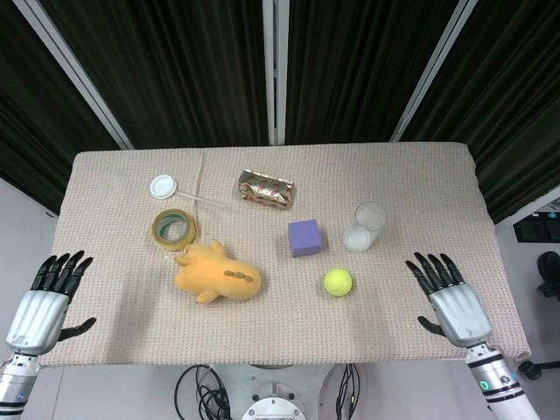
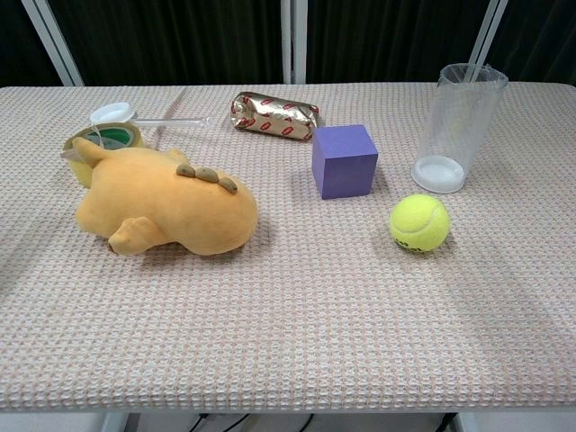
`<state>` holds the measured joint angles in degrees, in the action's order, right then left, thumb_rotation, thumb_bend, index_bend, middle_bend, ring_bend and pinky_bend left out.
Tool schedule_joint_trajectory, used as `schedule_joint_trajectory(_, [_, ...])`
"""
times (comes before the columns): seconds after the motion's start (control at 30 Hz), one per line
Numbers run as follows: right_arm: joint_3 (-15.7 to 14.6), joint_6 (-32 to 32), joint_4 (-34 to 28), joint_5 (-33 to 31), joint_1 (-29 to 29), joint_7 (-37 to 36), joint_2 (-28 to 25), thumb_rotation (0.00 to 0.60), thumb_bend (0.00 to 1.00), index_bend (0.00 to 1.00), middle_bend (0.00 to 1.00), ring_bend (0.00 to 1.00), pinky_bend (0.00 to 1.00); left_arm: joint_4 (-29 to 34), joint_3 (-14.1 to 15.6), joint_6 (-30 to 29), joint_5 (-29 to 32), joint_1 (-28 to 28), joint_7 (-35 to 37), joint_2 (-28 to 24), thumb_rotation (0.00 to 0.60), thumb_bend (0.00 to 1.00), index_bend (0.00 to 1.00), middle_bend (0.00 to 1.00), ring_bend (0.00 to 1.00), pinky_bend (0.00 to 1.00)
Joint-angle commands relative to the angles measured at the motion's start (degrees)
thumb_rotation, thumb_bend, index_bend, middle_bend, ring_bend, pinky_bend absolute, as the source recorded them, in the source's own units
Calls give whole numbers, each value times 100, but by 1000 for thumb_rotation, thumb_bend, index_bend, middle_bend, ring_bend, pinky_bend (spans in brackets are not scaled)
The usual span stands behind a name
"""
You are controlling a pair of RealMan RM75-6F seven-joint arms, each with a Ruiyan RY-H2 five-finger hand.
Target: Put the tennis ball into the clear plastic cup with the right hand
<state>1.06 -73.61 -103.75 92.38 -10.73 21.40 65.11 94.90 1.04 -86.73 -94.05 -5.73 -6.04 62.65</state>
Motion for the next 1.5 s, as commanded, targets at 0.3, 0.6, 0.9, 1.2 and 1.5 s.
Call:
schedule_joint_trajectory(0.3, [520, 1441, 459, -1272, -1128, 1099, 1640, 600, 120, 0, 0, 0, 11, -46, 51, -178, -103, 101, 143, -58, 600, 0, 6, 0, 0, 0])
schedule_joint_trajectory(0.6, [602, 1700, 766, -1819, -1462, 1076, 2046, 600, 176, 0, 41, 0, 167, -115, 20, -174, -117, 71, 268, -66, 600, 0, 6, 0, 0, 0])
schedule_joint_trajectory(0.9, [559, 1837, 845, -2196, -1697, 1116, 2233, 600, 213, 63, 127, 102, 347, -125, 13, -164, -111, 63, 319, -88, 600, 0, 7, 0, 0, 0])
schedule_joint_trajectory(1.2, [489, 1683, 849, -2403, -1810, 1260, 2330, 600, 337, 403, 357, 337, 587, -157, 20, -174, -115, 75, 337, -91, 600, 0, 7, 0, 0, 0])
schedule_joint_trajectory(1.5, [399, 874, 274, -1405, -1616, 636, 1914, 600, 383, 543, 454, 478, 698, -185, 13, -174, -117, 70, 358, -81, 600, 0, 7, 0, 0, 0])
